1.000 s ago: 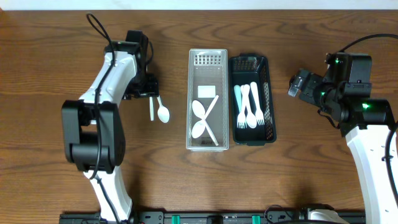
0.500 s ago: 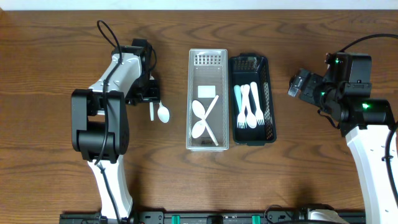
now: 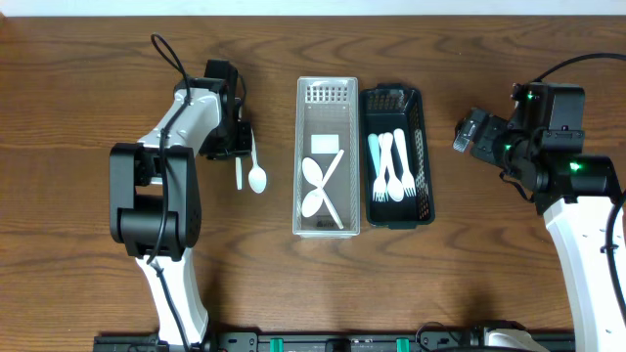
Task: Pack container
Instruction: 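Move the left gripper back to the remaining spoons and grasp one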
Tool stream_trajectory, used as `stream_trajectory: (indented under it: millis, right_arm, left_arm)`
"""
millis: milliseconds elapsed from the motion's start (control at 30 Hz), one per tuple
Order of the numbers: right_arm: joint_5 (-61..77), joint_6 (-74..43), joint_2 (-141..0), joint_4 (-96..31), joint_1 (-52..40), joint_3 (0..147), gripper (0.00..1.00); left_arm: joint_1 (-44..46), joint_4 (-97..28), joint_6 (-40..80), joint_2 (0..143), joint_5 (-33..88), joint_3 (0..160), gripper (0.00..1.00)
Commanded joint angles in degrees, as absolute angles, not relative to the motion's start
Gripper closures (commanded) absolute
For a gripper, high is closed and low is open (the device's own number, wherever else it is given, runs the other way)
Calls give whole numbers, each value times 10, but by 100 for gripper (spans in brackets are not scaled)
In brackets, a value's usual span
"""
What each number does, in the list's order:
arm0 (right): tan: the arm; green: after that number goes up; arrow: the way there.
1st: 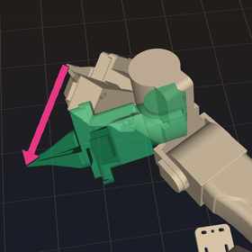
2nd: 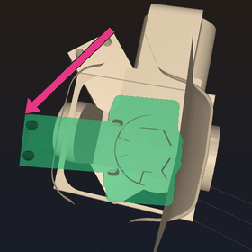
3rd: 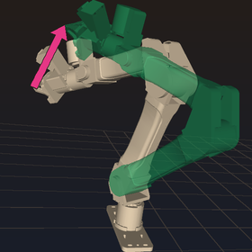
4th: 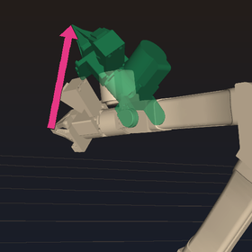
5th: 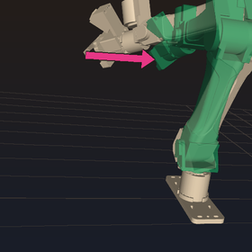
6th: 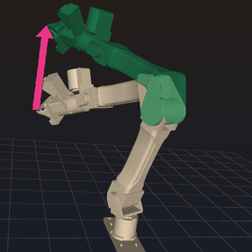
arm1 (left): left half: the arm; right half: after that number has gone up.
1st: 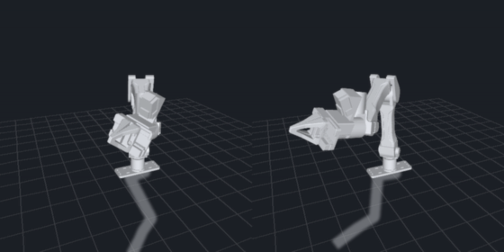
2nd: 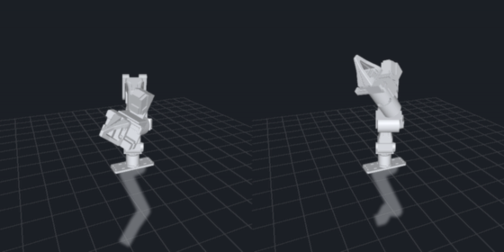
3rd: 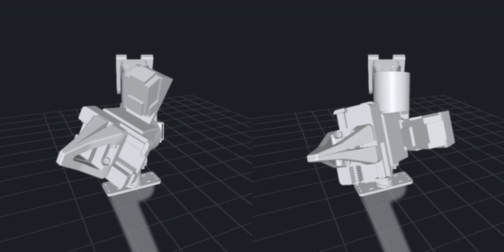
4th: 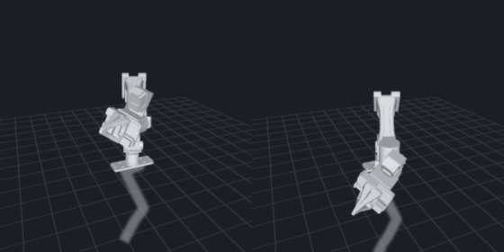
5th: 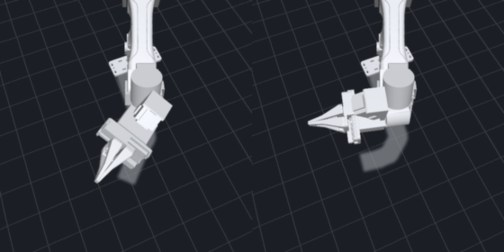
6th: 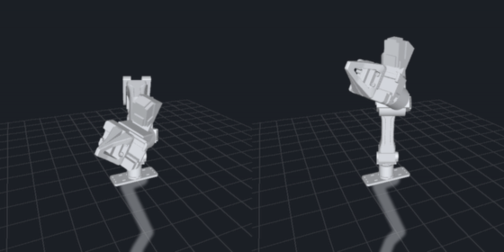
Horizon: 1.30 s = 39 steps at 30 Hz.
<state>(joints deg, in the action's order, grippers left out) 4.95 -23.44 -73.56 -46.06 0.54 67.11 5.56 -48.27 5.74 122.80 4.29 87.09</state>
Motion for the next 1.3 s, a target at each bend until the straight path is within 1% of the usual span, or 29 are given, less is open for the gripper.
stream_trajectory:
  millis: [0,67,133,300,533,633,767,933,1033,1100,1167,1267]
  right_arm:
    - [47,-231,-736,-461,8,677,1]
    - [47,-231,-736,-461,8,677,1]
    - [47,-231,-736,-461,8,677,1]
    - [47,-231,-736,-461,8,677,1]
    - [47,-231,-736,-461,8,677,1]
    - [47,-231,-736,-461,8,677,1]
    - [47,-231,-736,-461,8,677,1]
    - [47,-231,-736,-461,8,677,1]
    - [47,-231,-736,-461,8,677,1]
    - [47,-231,-736,-461,8,677,1]
    - [47,-231,-736,-461,8,677,1]
    - [47,-231,-736,-461,8,677,1]
  left_arm:
    - [55,-492,51,1247,55,847,75]
    - [55,-498,51,1247,54,847,86]
    - [55,-511,51,1247,53,853,94]
    - [56,-573,51,1223,54,896,94]
    - [73,-632,52,1090,67,967,94]
    - [108,-629,55,1017,93,969,94]
    - [186,-625,108,962,97,969,94]
    - [298,-589,113,968,86,954,94]
    - [349,-568,152,992,7,932,93]
    - [369,-558,182,1017,-22,920,92]
    - [378,-551,199,1045,-22,914,92]
    - [381,-549,213,1084,-21,913,85]
